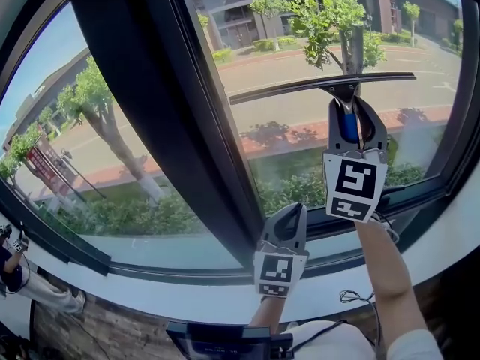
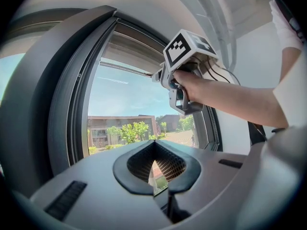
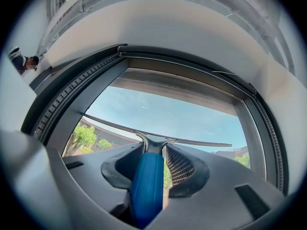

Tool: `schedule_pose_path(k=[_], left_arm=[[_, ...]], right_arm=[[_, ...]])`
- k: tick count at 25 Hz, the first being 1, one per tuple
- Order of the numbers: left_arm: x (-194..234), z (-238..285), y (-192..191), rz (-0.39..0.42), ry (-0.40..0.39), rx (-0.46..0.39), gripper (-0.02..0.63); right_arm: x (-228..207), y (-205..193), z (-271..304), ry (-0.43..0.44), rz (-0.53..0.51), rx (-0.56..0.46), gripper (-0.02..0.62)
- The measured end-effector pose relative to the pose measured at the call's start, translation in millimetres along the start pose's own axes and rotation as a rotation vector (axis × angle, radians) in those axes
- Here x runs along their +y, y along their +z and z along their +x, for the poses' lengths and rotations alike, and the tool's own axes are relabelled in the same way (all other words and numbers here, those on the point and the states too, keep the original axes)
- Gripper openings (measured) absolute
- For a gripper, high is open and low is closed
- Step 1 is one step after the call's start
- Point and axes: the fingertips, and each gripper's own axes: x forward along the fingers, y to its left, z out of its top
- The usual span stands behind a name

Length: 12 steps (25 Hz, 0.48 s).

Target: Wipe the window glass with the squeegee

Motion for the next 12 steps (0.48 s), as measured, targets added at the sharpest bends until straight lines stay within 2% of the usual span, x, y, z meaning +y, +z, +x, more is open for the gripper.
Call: schedule_pose_path(k=[12], left_arm=[[4, -8, -16, -0.009, 0.010, 0.026, 0.002]], right_arm=[[12, -33, -17, 0.002, 0.013, 0.050, 0.149]])
